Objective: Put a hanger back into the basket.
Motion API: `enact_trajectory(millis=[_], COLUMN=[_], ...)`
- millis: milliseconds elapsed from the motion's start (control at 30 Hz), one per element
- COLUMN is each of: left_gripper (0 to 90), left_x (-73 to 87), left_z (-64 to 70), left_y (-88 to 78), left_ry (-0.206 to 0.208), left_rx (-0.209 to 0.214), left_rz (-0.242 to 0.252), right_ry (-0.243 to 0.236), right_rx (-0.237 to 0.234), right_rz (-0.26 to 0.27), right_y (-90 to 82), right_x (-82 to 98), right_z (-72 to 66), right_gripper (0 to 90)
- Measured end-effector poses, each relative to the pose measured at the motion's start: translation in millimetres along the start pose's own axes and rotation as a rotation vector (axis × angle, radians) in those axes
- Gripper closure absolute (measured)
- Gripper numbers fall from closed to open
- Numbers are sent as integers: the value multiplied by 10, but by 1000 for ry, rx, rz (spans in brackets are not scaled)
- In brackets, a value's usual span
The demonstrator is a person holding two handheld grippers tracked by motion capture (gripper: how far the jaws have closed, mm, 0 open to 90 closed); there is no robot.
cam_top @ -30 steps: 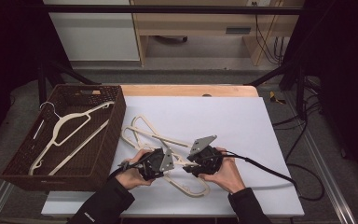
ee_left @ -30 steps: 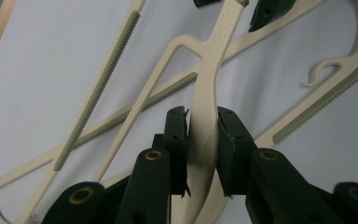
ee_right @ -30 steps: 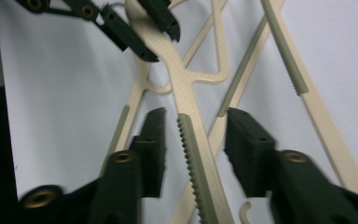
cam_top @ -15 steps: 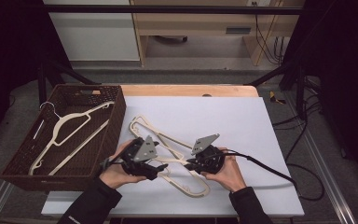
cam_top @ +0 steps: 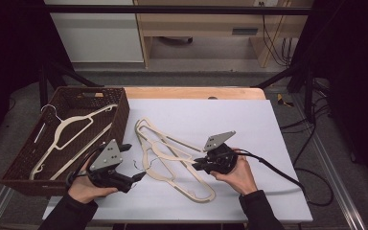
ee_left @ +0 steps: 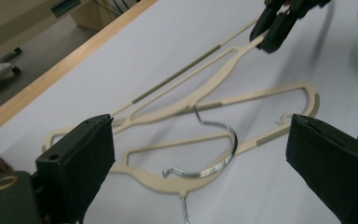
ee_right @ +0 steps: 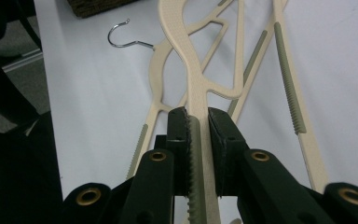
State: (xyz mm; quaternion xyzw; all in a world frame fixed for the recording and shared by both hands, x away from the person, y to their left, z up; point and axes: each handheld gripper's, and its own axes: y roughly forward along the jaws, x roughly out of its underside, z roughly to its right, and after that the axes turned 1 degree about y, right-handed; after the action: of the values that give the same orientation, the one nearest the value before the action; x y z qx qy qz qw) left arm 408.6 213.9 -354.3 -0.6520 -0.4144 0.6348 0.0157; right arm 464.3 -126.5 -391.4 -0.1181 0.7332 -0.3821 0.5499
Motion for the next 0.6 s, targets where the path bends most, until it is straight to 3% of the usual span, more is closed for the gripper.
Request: enact_trajectory(millis=[233,600], left_gripper=[67,100], left_x=[163,222], left_z=[97,57], left_y=[3,416], left_ry=[-17,-56], left_rx=[-21,-58], left_rz=[-32,-66], right_ry=[24,24], right_rx=[-12,-33], right_rz=[31,43], right_y=[-95,-259], right_x=[-26,-30], right_z=[7,-17], right_gripper=[798,800])
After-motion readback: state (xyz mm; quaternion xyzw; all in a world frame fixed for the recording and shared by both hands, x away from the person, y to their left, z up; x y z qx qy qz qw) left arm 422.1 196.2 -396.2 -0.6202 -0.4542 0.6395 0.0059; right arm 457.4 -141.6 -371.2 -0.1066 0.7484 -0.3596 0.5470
